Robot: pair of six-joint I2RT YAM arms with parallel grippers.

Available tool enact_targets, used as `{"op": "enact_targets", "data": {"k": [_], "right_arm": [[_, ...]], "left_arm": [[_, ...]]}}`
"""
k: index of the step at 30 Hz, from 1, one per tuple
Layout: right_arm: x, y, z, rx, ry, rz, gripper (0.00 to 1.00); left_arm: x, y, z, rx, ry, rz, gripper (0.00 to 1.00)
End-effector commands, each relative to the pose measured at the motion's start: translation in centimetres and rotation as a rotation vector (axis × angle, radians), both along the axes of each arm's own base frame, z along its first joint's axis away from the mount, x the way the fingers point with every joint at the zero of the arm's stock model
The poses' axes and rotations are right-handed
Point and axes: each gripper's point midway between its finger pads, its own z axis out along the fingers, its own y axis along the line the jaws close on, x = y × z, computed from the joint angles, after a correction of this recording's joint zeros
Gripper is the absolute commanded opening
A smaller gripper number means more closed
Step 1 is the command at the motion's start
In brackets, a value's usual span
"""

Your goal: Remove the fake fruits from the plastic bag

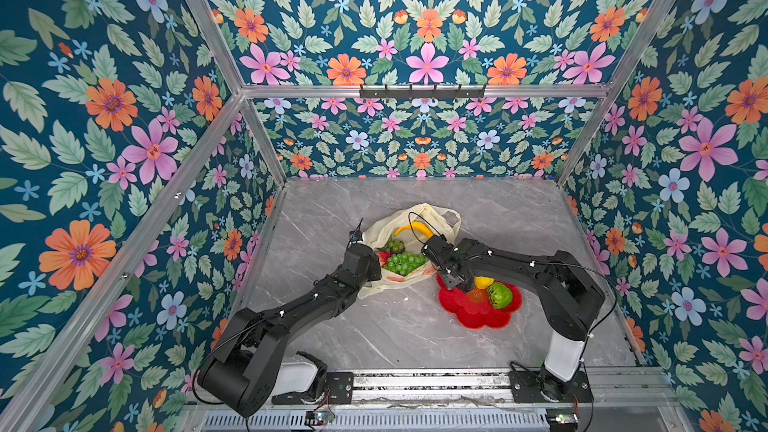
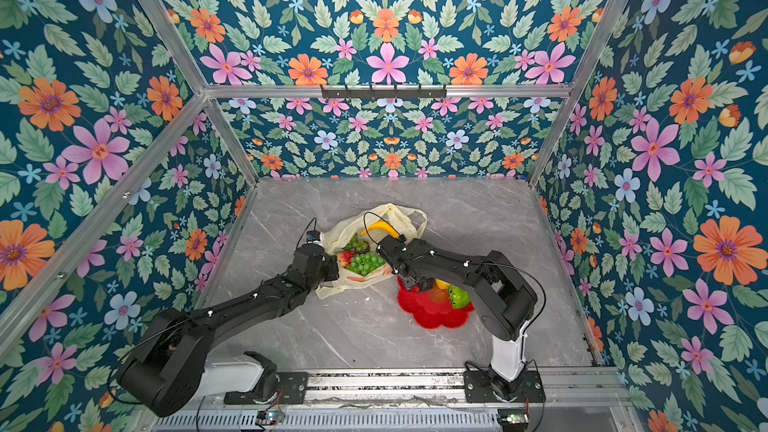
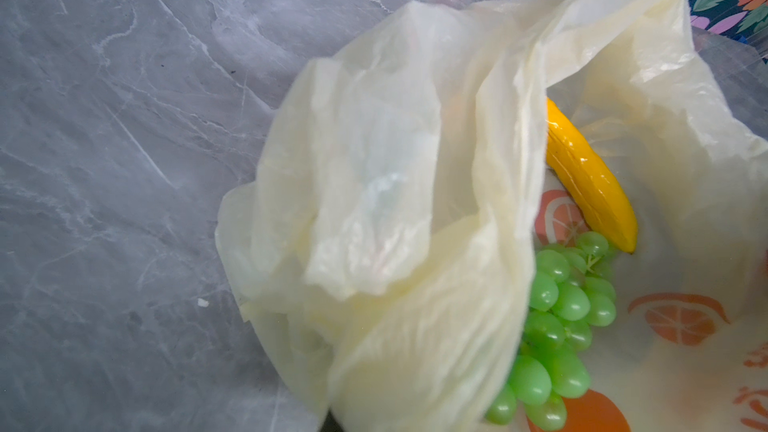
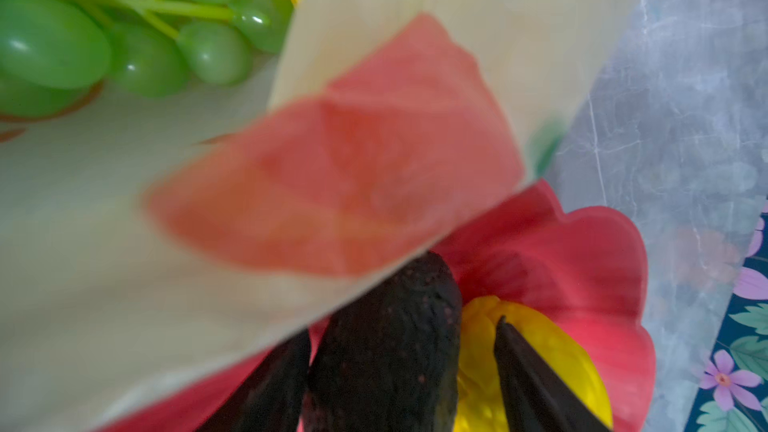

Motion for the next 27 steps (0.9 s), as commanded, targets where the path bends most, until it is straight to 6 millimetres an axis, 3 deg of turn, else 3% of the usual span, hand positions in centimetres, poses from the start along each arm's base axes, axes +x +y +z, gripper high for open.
{"op": "enact_targets", "data": {"k": [1, 10, 20, 21, 24, 27], "right_arm": [[-0.4, -0.2, 0.8, 0.001, 0.011, -0.014, 0.74], [-0.5, 1.0, 3.5, 0.111, -0.012, -0.008, 0.75], [-0.3, 2.8, 5.2, 0.259, -0.071, 0.003, 0.74], [-0.2, 2.9, 6.6, 0.297, -0.102, 0.006, 0.74], [0.0, 3.4, 7.2, 0.336, -0.12, 0.003, 0.74], [0.1, 4.4, 7.8, 0.408, -0.124, -0.006, 0.74]], "left_arm": [[0.2, -0.1, 0.4, -0.014, -0.019, 0.004, 0.04], [-0.1, 0.0, 0.8, -0.015, -0.005, 0.005, 0.19], [-2.2, 1.1, 2.7, -0.03, -0.03, 0.0, 0.59], [-2.5, 1.4, 3.0, -0.032, -0.043, -0.001, 0.62], [-2.9, 1.9, 4.2, -0.003, -0.073, -0.012, 0.7], [-1.9, 2.1, 5.6, 0.065, -0.087, -0.014, 0.75]]}}
